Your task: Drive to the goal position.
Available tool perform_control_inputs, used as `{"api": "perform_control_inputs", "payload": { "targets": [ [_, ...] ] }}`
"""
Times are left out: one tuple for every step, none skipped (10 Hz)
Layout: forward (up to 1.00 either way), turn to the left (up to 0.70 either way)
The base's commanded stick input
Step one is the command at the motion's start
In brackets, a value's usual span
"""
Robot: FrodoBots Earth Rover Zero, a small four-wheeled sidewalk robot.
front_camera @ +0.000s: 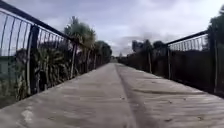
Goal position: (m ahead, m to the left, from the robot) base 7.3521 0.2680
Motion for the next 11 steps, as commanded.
{"api": "perform_control_inputs", "payload": {
  "targets": [
    [0.70,0.00],
    [0.70,0.00],
    [0.70,0.00],
    [0.70,0.00],
    [0.70,0.00],
    [0.70,0.00],
    [0.70,0.00],
    [0.70,0.00],
    [0.70,0.00],
    [0.70,0.00],
    [0.70,0.00]
  ]
}}
